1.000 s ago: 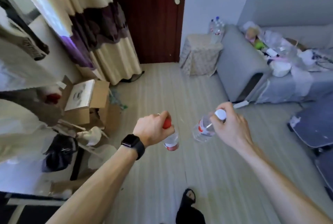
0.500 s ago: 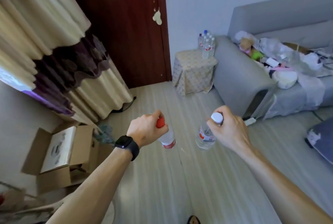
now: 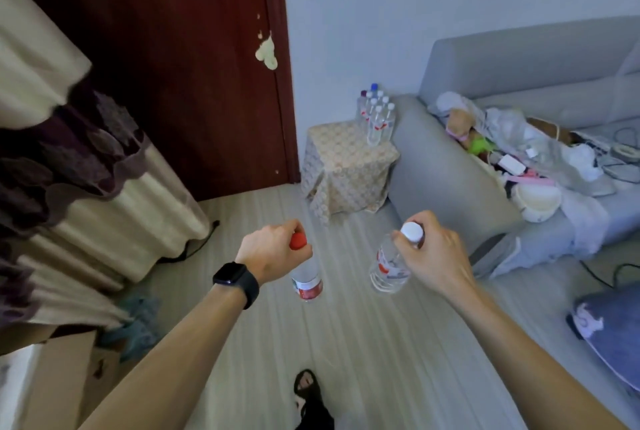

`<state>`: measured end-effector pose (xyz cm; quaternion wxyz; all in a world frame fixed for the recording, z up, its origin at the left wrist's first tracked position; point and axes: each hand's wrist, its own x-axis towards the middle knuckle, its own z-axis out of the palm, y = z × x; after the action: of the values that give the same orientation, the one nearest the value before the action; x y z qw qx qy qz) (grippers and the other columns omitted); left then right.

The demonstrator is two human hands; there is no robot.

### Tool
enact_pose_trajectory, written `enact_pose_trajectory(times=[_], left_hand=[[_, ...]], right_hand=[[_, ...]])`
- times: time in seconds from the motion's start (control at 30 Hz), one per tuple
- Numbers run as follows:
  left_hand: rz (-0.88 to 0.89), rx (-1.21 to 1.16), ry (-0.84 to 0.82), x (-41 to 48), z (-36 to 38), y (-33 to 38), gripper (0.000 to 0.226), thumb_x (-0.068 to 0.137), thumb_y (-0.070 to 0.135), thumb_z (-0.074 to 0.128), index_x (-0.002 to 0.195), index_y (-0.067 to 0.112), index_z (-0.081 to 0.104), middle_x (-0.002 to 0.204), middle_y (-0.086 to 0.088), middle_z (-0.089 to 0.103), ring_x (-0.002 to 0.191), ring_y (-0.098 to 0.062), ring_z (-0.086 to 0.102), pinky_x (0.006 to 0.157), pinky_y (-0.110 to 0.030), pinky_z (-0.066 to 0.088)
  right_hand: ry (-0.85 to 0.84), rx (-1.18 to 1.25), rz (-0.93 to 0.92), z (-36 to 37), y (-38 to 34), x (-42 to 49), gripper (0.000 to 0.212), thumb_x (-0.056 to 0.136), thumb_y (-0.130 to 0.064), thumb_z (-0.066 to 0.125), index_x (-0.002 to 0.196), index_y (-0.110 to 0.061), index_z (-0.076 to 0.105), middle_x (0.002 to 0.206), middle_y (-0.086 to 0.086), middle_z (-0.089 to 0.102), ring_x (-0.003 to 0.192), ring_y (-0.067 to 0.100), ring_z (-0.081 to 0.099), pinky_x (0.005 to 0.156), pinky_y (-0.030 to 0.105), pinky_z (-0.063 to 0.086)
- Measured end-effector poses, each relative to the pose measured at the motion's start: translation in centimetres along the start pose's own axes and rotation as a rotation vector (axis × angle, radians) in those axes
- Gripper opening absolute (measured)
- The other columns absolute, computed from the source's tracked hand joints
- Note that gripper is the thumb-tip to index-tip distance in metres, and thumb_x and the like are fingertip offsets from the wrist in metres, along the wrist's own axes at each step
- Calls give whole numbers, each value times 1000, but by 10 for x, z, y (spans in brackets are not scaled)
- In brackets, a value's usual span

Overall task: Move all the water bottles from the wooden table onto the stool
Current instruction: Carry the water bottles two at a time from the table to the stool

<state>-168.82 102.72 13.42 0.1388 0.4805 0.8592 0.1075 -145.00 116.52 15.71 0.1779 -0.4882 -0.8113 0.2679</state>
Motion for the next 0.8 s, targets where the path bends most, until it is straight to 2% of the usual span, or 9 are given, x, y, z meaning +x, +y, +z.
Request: enact_pose_trajectory(times=[0.17, 0.27, 0.43, 0.57, 0.7, 0.8], left_hand=[[74, 16, -37, 109, -7, 11, 26, 86, 52, 53, 102, 31, 52, 88, 8, 62, 82, -20, 59, 67, -31, 44], [95, 11, -53, 175, -11, 22, 25, 86, 50, 53, 101, 31, 52, 90, 7, 64, 87, -21, 62, 71, -33, 49], [85, 4, -66, 283, -6, 46, 24, 87, 50, 52, 101, 31, 53, 85, 8, 63, 80, -19, 60, 69, -33, 50], [40, 4, -100, 362, -1, 71, 25, 86, 52, 51, 102, 32, 51, 87, 7, 63, 80, -19, 60, 69, -33, 50], [-24, -19, -89, 427, -9, 88, 26, 88, 52, 51, 105, 32, 49, 88, 8, 62, 78, -18, 58, 66, -31, 44], [-79, -44, -59, 472, -20, 88, 26, 89, 52, 50, 104, 30, 48, 86, 7, 62, 76, -19, 59, 65, -31, 45]], right_hand=[[-14, 21, 48, 0, 2, 89, 25, 89, -44, 63, 96, -23, 51, 78, -2, 64, 81, 30, 61, 70, 43, 50], [5, 42, 82, 0, 13, 145, 24, 90, -45, 62, 97, -25, 51, 78, -7, 63, 77, 25, 60, 68, 40, 49], [-24, 5, 70, 4, 38, 254, 22, 90, -43, 61, 96, -24, 51, 76, -8, 61, 72, 20, 57, 64, 37, 45], [-81, -11, 58, 4, 58, 341, 24, 91, -41, 63, 97, -21, 52, 76, -4, 62, 72, 23, 58, 64, 37, 44], [-159, -63, 7, 1, 64, 425, 24, 91, -40, 62, 97, -20, 50, 77, -2, 59, 79, 32, 61, 61, 35, 34], [-164, -71, -15, 2, 60, 485, 25, 91, -39, 63, 98, -19, 50, 81, 1, 60, 86, 36, 63, 64, 36, 36]])
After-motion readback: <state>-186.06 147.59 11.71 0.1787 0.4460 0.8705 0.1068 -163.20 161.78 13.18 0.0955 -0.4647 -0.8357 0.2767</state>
